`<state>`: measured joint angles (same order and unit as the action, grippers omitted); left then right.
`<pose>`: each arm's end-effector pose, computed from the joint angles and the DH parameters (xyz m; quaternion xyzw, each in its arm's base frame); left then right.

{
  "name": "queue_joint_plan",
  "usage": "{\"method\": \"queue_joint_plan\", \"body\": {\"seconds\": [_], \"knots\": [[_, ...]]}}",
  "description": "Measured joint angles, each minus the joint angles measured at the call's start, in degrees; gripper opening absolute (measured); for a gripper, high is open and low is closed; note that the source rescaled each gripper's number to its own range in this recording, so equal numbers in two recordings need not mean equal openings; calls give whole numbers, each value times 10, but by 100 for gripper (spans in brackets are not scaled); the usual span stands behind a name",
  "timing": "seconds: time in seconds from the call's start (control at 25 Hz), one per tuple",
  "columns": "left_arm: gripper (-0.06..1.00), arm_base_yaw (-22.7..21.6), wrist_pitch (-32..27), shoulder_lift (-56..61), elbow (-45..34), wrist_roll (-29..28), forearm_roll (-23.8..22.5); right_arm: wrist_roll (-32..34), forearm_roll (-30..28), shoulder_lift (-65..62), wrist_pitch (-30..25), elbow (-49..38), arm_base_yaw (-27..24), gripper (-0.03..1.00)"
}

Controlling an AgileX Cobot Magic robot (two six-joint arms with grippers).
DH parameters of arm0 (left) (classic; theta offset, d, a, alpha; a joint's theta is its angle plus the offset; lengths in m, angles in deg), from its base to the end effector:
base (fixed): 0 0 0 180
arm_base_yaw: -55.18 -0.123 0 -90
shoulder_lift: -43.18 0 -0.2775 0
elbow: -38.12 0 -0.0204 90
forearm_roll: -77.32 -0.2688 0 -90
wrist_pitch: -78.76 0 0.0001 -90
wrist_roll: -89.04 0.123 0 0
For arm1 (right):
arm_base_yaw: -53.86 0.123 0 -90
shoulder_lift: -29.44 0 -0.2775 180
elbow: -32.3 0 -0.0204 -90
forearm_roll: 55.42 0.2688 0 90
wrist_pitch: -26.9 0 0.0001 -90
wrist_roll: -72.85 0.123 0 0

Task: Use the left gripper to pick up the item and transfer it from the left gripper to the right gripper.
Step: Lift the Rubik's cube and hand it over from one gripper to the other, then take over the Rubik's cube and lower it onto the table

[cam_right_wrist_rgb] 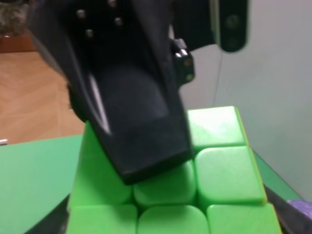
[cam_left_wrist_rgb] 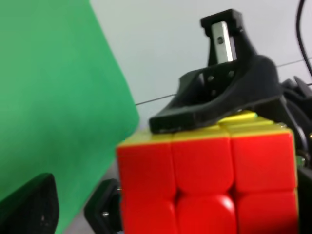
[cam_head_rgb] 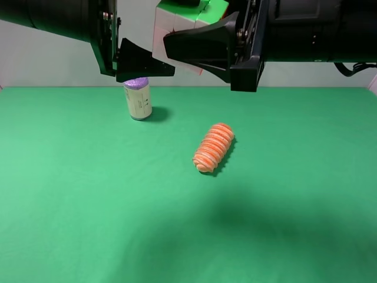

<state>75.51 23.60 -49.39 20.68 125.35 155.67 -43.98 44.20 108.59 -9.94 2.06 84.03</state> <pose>0.2760 -0.2078 0.2842 0.1086 0.8148 -0.5413 0.1770 0.2271 0.2162 0.3045 -0.4637 0.6087 0.3194 0.5589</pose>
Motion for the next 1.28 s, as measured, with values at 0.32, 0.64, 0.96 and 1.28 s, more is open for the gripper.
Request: {"method": "queue_joint_plan", "body": {"seconds": [0.32,0.64,0.96,1.28], "knots": [[79,-51,-3,0,0,-19,-51,0,-9,5,48,0,0,1],[79,-74,-7,0,0,-26,-126,38,-68,5,111,0,0,0],[79,-96,-8,0,0,-27,-138,78,-113,5,132,0,0,0],[79,-142,-35,1,0,-45,-233,170,-215,5,145,0,0,0]]}}
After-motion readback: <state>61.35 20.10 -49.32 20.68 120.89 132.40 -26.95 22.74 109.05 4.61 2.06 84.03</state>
